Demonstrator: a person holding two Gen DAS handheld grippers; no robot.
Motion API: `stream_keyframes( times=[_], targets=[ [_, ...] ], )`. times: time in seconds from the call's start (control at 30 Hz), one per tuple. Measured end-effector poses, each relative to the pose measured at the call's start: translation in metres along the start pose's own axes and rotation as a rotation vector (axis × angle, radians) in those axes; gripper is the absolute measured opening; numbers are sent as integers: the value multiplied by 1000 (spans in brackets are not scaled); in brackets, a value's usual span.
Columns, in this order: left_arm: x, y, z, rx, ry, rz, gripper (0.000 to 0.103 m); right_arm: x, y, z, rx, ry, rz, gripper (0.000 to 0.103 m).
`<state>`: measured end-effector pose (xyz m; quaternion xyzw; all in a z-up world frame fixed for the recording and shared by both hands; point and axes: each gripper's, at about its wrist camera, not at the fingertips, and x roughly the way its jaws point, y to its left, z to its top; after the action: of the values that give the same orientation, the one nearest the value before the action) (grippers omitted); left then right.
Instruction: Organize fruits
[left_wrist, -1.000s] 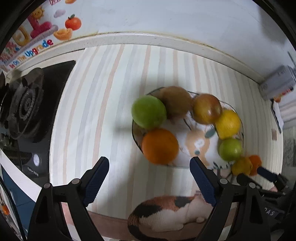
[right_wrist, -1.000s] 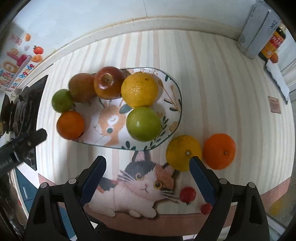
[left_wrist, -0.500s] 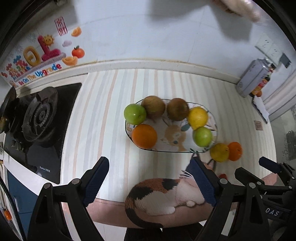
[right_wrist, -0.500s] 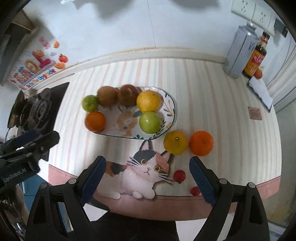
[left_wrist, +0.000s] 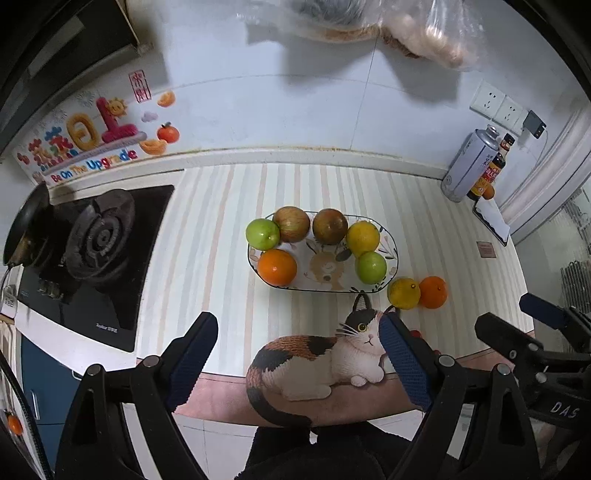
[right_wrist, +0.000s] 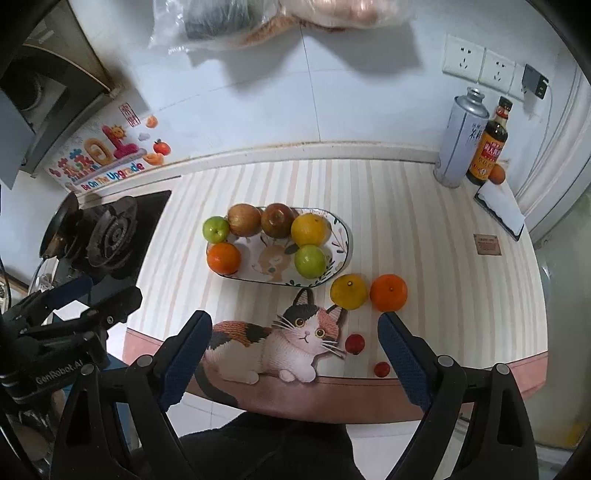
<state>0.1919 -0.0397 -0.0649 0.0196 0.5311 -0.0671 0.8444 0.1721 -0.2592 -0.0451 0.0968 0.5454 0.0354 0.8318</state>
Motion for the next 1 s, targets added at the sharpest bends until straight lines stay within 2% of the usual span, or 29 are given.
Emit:
stream_keyframes(
  times=[0.3, 0.6, 0.63, 0.7, 0.9, 1.0],
  targets=[
    [-21, -5, -6, 6, -33, 14, 89, -17, 3, -5, 6, -20, 25, 93],
    [-5, -10, -2, -11, 0, -25, 89, -1, -22, -2, 71, -8, 20, 93],
    [1, -13, 0, -7, 8, -24, 90, 4, -31, 0, 88, -4, 9, 93],
    [14, -18, 4, -4, 29, -25, 103, 15, -47, 3, 127, 5, -3, 93],
    [62, -39, 18, 16, 71, 11, 103, 81, -113, 10, 275, 77, -11, 93],
    [91, -56, 22, 46, 98, 40, 103, 124, -141, 10, 343, 130, 4, 80]
  ],
)
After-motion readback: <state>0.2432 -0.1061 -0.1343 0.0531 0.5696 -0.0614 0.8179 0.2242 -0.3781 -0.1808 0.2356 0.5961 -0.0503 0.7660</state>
